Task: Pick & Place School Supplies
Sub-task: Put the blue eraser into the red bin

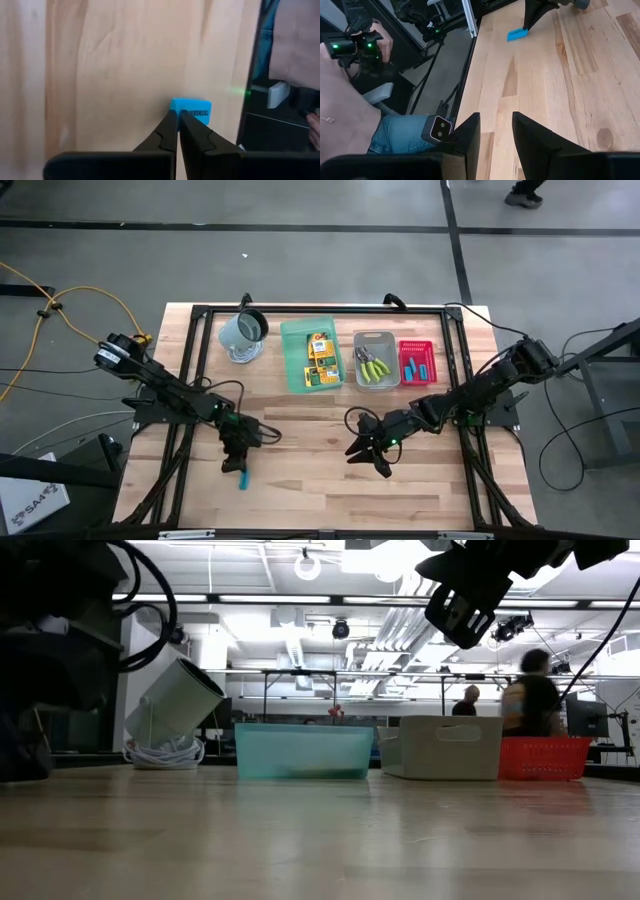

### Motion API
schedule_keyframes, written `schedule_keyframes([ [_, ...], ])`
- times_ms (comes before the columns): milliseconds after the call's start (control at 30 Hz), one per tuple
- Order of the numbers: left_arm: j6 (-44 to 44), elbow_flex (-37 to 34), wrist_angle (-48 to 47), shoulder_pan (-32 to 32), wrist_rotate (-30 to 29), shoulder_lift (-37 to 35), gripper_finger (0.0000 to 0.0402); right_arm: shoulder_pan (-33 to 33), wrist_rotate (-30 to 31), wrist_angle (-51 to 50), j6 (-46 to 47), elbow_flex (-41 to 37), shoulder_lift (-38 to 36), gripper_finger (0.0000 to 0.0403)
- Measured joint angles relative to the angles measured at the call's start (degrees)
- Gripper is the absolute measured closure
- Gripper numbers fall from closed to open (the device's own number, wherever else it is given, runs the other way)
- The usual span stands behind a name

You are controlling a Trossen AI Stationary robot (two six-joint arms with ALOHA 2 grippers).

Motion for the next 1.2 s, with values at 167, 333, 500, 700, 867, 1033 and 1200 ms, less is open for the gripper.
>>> schedule_keyframes([
  [167, -0.13, 0.01, 2.93, 0.0, 1.21, -0.02, 0.0401, 0.01, 0.0, -0.02, 0.0, 0.0, 0.0, 0.0298],
  [333, -0.13, 0.03, 4.52, 0.0, 1.96, -0.03, 0.04, -0.01, 0.0, -0.02, -0.02, 0.0, 0.0, 0.0298],
  [500, -1.06, 0.07, 4.67, 0.0, 2.34, -0.07, 0.0401, 0.02, 0.0, -0.02, -0.02, 0.0, 0.0, 0.0298],
  [700, -2.6, 0.11, 4.67, 0.0, 3.09, -0.09, 0.0401, 0.0, 0.0, -0.02, -0.32, 0.0, 0.0, 0.0298],
  [867, -3.39, 0.11, 4.67, 0.0, 3.24, -0.11, 0.0401, 0.0, -0.1, -0.02, -0.44, 0.0, 0.0, 0.0298],
  [1033, -3.55, 0.11, 4.67, 0.0, 4.38, -0.13, 0.0402, 0.01, -0.15, -0.03, -0.44, 0.0, 0.0, 0.0298],
  [1200, -5.97, 0.11, 4.67, -0.79, 4.75, -0.13, 0.0401, 0.0, -0.16, -0.03, -0.44, 0.0, 0.0, 0.0298],
])
